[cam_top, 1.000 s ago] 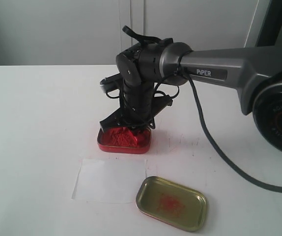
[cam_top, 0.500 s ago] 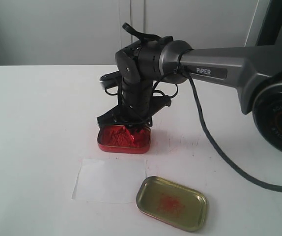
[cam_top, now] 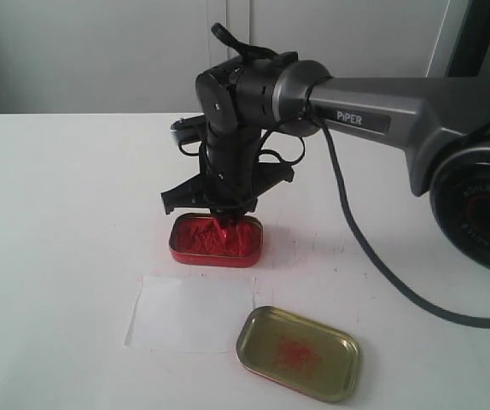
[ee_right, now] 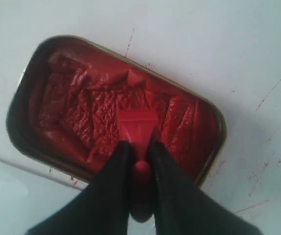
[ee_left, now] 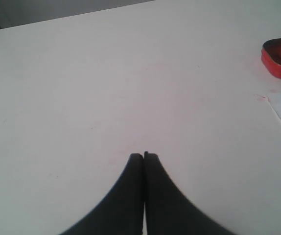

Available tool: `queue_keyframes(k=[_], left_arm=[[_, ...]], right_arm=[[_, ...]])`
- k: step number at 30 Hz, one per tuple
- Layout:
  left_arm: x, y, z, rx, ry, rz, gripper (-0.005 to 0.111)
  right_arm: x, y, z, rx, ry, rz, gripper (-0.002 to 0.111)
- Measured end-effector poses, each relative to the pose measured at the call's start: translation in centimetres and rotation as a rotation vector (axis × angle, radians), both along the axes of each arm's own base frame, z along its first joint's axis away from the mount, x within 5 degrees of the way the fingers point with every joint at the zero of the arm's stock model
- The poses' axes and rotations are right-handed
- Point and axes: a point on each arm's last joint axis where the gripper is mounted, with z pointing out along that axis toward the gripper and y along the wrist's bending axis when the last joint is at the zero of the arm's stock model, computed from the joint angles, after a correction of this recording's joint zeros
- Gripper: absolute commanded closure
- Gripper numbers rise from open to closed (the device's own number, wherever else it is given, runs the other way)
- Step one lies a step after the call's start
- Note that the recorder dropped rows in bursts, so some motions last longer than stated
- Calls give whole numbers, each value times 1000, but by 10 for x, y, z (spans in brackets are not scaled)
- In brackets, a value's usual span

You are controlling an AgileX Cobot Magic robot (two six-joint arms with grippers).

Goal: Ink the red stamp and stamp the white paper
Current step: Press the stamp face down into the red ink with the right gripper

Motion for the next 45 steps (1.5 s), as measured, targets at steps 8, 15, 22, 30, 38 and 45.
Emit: queue_keyframes(k=[8, 15, 22, 30, 38, 45], left_arm=[[0, 0, 0, 0, 0, 0, 107], [0, 0, 0, 0, 0, 0, 107], [0, 0, 0, 0, 0, 0, 107], [0, 0, 0, 0, 0, 0, 107], [0, 0, 0, 0, 0, 0, 107], [0, 0, 0, 0, 0, 0, 107]], right_arm=[[4, 3, -26, -29, 37, -2, 108], [5, 4, -34, -53, 66, -5, 108], [5, 4, -36, -58, 72, -6, 108], [5, 4, -39, -62, 81, -7, 108], [5, 4, -36, -59, 77, -7, 108], [3, 2, -25, -49, 64, -7, 108]])
